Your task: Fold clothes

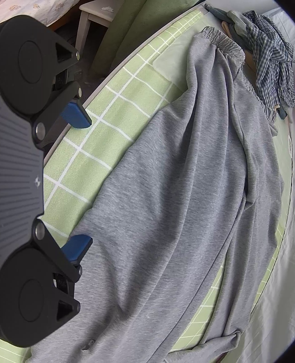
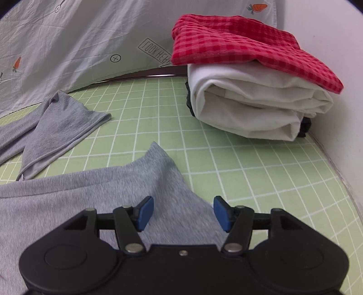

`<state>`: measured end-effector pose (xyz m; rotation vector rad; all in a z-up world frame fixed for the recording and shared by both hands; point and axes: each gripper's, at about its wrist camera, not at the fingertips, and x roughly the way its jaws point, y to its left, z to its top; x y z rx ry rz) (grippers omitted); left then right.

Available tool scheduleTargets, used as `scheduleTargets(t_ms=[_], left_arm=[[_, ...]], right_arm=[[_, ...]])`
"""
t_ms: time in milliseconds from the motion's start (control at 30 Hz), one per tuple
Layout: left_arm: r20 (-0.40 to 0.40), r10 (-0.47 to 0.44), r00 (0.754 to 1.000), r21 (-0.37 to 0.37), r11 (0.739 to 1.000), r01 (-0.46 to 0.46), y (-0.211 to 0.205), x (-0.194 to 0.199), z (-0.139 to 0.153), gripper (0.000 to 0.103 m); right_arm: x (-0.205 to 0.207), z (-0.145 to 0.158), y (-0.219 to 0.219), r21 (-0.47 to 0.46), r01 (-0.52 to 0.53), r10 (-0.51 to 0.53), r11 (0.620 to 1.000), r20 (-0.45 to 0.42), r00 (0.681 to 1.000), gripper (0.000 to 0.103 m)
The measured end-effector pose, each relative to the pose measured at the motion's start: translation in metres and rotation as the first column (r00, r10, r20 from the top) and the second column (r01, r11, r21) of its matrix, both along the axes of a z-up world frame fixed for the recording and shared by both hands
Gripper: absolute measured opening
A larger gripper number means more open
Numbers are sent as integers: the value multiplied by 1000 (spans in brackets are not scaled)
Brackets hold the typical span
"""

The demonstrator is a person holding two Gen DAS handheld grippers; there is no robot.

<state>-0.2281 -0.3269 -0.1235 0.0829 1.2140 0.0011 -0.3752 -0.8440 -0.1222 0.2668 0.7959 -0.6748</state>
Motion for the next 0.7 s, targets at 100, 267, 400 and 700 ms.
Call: scheduleTargets(t_ms=[100,267,400,700], left_arm=[[-2,-1,1000,-5,1000,1,1,2,0,99],[24,28,999,-37,999,-27,7,13,3,97],[42,44,998,-60,997,-41,11,21,4,81],[91,-61,994,-57,996,66,-4,19,9,3]], right_arm=[[-29,-4,9,20,60,-60,998,-9,998,72],[-66,-8,17,46,176,-176,983,-15,984,77],[-81,-12,17,68,225,-224,972,-20,974,79],[-78,-10,19,93,156,-159,983,17,987,2]])
